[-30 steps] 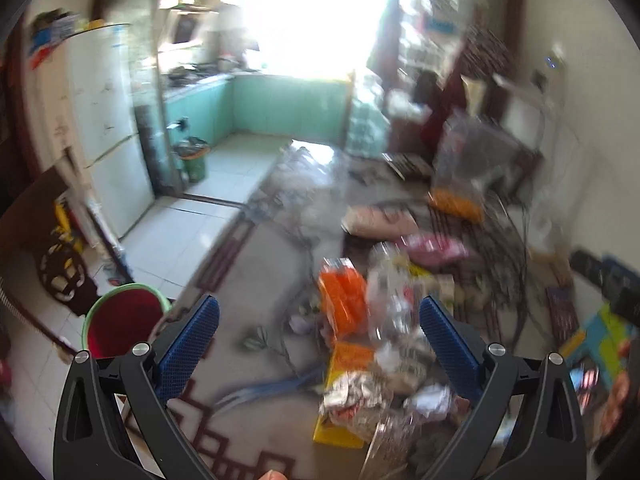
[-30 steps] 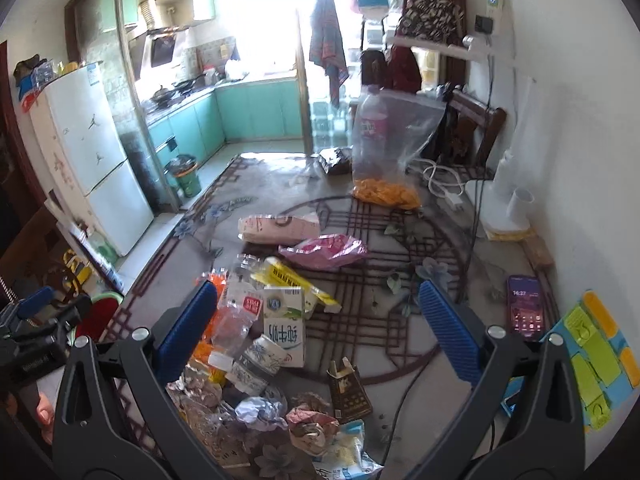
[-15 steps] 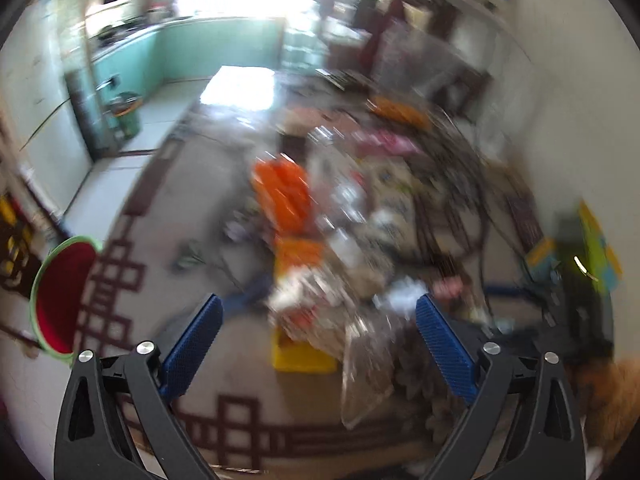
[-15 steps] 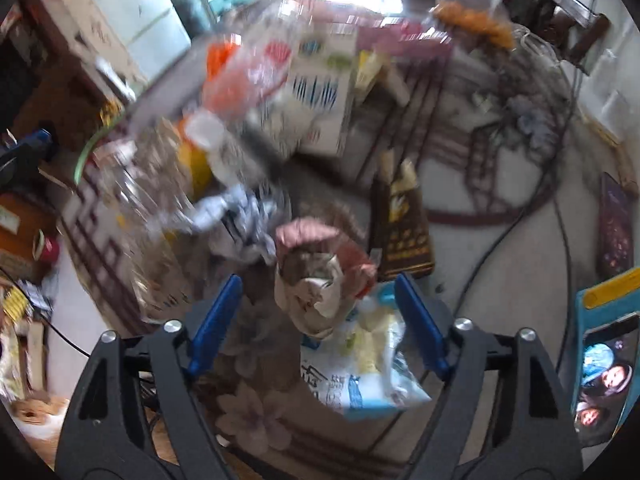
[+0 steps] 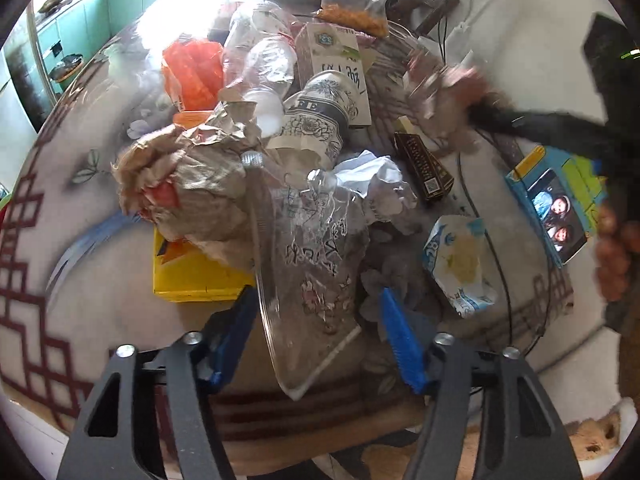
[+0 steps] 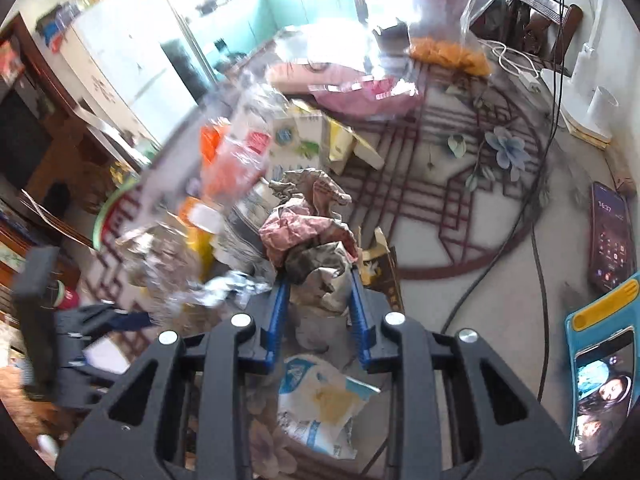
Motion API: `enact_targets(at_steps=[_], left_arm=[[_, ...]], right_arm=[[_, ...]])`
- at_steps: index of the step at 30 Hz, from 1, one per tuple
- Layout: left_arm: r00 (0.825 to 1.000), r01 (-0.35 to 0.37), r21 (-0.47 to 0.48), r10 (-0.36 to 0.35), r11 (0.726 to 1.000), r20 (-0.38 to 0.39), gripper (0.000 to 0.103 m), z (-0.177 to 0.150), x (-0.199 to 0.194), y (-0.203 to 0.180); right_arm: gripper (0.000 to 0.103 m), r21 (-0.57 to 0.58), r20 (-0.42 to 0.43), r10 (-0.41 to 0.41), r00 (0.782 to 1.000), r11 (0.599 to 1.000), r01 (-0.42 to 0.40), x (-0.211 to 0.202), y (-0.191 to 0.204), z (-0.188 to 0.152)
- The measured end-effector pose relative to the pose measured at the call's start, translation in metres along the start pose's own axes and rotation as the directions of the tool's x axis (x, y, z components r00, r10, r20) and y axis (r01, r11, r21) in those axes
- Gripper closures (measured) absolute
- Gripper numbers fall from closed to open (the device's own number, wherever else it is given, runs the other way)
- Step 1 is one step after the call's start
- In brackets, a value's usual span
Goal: Collect trash
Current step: 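Grasp the clear plastic bag with the left tool while the right tool grasps crumpled paper, then carry both items to the red bucket and open both tools to drop them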
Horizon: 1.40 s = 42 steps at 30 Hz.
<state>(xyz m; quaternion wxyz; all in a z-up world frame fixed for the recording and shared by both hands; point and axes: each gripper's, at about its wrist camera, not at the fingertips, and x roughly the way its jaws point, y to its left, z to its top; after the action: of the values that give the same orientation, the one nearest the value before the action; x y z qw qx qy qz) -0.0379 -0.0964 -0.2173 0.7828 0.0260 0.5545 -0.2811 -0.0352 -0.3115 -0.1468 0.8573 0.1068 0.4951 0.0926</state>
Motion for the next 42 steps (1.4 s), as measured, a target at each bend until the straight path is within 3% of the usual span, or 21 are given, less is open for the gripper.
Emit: enact_targets(at_steps=[2,6,10,13,19,21,28,31,33,35,40,42], left_arm=[[1.0,0.01,-0.002,-0.01,1.0,-0.014,0.065,0.002,0.007,0.0],[1.0,0.017,-0.021,-0.017,1.0,0.003,0.069,0.01,0.015,0.006],[0.999,-0.024,-0.008,0.024,1.0,0.046,0.071,0.025,0.014,0.007],[0.996,-0.035,-0.011,0.036,0.999,0.078,0.072,0.037,0.007,0.01],[0.991,-0.004,0.025,0.001,1.0,0.135,0.075,0.042,-0.024,0.003],[0.988,0.013,0.021,-0.016,1.0,0.155,0.075,0.041,-0.039,0.001],[0.965,0.041,-0.032,-0.032,0.999,0.26,0.075,0.03,-0.103,0.027],[0.945,0.022,-0.108,0.014,0.994,0.328,0.075,0.028,-0.134,0.059],[0.927,-0.033,-0.168,0.093,0.985,0.362,0.075,0.027,-0.152,0.085],[0.899,-0.114,-0.231,0.199,0.966,0.39,0.075,0.025,-0.171,0.118],[0.849,-0.227,-0.357,0.364,0.906,0.383,0.074,0.02,-0.203,0.199],[0.847,-0.243,-0.403,0.396,0.882,0.356,0.074,0.016,-0.209,0.235]], right_arm=[[0.075,-0.039,-0.012,0.025,1.0,0.999,-0.026,-0.01,0.003,-0.006],[0.075,-0.091,-0.099,0.083,0.992,0.992,-0.092,-0.01,0.007,-0.04],[0.075,-0.053,-0.229,0.152,0.961,0.984,-0.168,0.015,0.008,-0.084],[0.075,-0.035,-0.264,0.119,0.957,0.991,-0.133,0.04,0.003,-0.096],[0.077,-0.026,-0.138,-0.002,0.99,1.0,-0.002,0.058,-0.016,-0.059],[0.077,0.003,-0.096,-0.006,0.995,1.0,0.006,0.058,-0.024,-0.042],[0.077,0.018,0.078,-0.02,0.997,1.0,0.018,0.003,-0.004,-0.004],[0.077,0.015,0.147,-0.009,0.989,1.0,0.007,-0.025,0.02,0.005],[0.077,-0.002,0.187,0.007,0.982,1.0,-0.007,-0.039,0.045,0.014],[0.077,-0.025,0.218,0.045,0.975,0.999,-0.041,-0.044,0.075,0.027],[0.077,-0.105,0.191,0.141,0.971,0.987,-0.123,-0.024,0.17,0.051],[0.077,-0.15,0.147,0.17,0.974,0.978,-0.148,-0.001,0.209,0.059]])
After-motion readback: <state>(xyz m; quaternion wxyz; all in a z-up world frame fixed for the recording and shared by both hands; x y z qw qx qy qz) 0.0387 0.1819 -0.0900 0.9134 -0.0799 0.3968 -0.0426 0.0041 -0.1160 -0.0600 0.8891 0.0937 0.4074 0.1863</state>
